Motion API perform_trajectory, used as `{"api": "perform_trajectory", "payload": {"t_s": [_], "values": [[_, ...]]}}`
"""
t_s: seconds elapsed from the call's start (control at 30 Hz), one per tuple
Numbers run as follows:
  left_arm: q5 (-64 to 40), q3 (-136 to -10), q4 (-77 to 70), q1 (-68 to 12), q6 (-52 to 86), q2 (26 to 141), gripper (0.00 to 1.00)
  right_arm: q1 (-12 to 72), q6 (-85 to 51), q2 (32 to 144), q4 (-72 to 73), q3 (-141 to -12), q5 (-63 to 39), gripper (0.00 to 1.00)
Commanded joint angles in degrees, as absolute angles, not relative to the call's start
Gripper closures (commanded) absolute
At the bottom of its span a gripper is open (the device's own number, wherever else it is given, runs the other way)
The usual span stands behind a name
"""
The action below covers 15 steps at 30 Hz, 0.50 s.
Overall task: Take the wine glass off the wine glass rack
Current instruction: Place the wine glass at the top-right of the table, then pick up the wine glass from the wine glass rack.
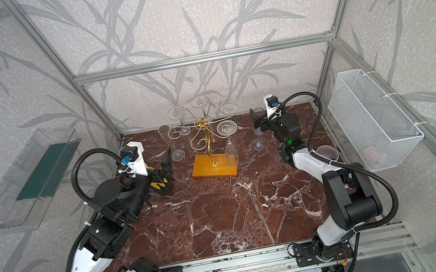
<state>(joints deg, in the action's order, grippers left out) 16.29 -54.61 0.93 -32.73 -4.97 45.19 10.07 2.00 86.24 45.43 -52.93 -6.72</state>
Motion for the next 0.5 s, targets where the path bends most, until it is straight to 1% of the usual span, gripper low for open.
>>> {"api": "perform_trajectory", "payload": {"t_s": [0.0,0.2,0.33,0.47], "values": [[13.37,-60.36,6.62,-30.05,0.33,46.9,0.01,9.76,1.72,80.06,38.57,-52.04,-5.37,0.07],[7.08,-68.6,15.38,-24.26,7.24,51.97,0.01,9.76,-1.53,68.08,24.25,-51.49,-3.95,0.07],[2.58,-70.6,17.43,-20.98,11.85,53.95,0.01,9.76,-7.52,61.01,12.74,-52.47,-2.73,0.07],[-1.13,-68.94,16.03,-20.08,14.6,53.64,0.01,9.76,-16.59,56.26,-0.22,-55.89,-7.62,0.09]]}}
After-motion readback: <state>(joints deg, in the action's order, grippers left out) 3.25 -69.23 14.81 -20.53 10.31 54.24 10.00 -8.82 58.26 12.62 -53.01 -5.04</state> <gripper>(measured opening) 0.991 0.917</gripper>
